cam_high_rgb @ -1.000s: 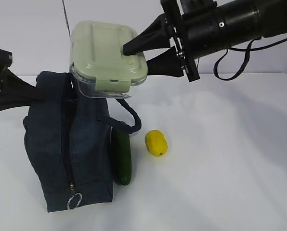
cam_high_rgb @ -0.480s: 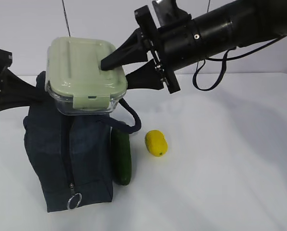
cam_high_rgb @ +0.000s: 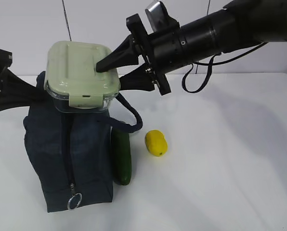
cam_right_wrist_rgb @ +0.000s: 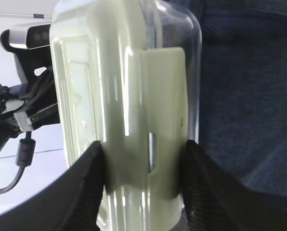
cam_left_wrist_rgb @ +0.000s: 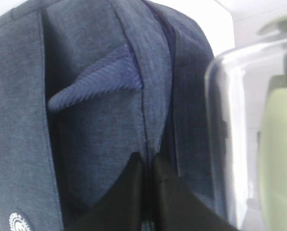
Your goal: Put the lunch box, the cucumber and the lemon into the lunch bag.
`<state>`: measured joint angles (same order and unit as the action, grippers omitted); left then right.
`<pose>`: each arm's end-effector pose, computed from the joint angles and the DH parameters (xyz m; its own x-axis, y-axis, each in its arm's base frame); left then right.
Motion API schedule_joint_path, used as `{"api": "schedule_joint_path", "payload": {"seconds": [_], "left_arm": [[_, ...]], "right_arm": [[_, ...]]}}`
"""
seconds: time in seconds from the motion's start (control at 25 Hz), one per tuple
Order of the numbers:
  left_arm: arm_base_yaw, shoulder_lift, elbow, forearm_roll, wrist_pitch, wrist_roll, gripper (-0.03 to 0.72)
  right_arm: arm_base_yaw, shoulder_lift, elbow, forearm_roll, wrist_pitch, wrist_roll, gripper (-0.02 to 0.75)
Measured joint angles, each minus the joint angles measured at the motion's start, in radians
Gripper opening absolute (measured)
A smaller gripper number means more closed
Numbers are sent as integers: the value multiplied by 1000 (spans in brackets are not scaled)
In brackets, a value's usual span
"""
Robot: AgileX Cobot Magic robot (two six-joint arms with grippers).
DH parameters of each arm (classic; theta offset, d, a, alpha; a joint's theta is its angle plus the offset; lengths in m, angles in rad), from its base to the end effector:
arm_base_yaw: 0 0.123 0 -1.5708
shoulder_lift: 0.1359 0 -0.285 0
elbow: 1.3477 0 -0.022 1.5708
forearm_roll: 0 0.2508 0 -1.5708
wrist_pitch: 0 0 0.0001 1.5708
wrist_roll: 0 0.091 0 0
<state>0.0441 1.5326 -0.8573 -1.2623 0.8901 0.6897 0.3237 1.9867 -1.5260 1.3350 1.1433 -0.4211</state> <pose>0.2870 -0.0548 0.2362 -0.9041 -0.3095 -0.2945 0.0439 0.6183 -0.7847 0.3715 0.2096 0.2629 -0.9878 -0.0441 -0.1493 -0.1553 0.3466 0.9251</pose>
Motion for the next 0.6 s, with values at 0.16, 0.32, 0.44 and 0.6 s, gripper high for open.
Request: {"api": "schedule_joint_path", "payload": {"seconds": [0.16,0.32,0.44,0.6], "left_arm": [[0,0,0,0,0,0,1],[0,0,0,0,1,0,1],[0,0,0,0,2,0,1],[0,0,0,-10,6,0,1]], "right_arm": [[5,30,-27,-13,0,6,347],[16,52,-55,-73,-3,34,347],[18,54,-61,-137,-19,66,347],[18,54,-64,-234,-34,107,347]]}}
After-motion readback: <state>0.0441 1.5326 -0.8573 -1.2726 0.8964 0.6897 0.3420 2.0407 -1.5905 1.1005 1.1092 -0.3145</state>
